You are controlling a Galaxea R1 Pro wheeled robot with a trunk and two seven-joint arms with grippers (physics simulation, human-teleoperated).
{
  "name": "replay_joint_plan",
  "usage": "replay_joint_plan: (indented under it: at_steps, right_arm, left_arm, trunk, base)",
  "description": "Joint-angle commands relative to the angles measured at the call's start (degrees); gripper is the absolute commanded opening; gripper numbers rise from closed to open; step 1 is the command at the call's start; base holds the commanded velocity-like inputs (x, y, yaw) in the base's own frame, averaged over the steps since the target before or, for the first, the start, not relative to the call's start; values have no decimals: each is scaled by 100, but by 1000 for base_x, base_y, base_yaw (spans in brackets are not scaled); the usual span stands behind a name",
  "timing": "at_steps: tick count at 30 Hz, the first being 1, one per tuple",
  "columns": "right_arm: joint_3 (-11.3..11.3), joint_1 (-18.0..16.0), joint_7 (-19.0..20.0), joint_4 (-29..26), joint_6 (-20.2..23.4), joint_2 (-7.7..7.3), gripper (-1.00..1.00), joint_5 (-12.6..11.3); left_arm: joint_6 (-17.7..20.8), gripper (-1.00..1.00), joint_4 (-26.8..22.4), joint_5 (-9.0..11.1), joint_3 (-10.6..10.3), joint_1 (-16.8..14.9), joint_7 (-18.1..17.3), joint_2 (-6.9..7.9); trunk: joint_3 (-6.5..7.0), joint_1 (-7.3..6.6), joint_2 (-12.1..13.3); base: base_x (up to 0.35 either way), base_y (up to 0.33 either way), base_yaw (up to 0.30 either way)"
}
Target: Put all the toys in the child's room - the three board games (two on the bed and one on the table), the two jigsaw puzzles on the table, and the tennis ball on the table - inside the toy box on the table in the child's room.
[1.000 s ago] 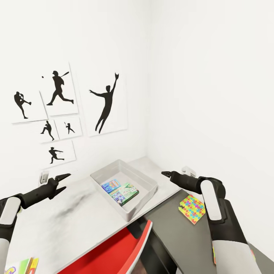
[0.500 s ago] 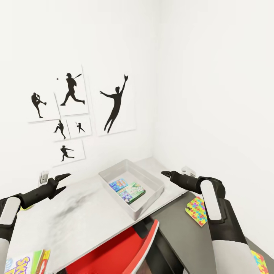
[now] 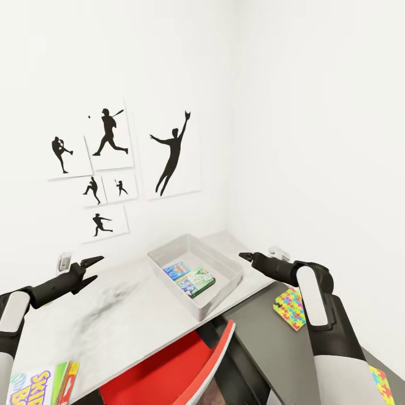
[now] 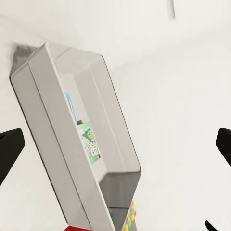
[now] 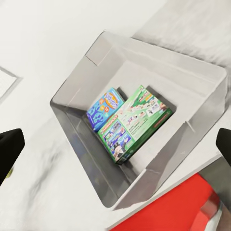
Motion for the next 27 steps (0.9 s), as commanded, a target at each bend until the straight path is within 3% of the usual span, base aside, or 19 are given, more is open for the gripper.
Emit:
replay_joint_plan:
  at_steps: [1,19,27]
  right_arm:
    - [-12,-2,-23,-3,26,5,100,-35]
    - [-15,1,-23,-99,25,-4,100,-47]
    - [-12,7,-23,-141,33,17,100,-48]
  left_arm:
    - [30,100,3,-23,17,-4,-31,-1]
    - [33,100,3,-12,50,-2,-32,-1]
    - [33,100,3,-19,56,-2,-115,-1]
  trunk:
    - [-3,0,-6]
    - [-3,0,-6]
    - [29,0,-6]
  base:
    - [-160,47,0]
    - [-69,51,0]
    - [-35,38,142]
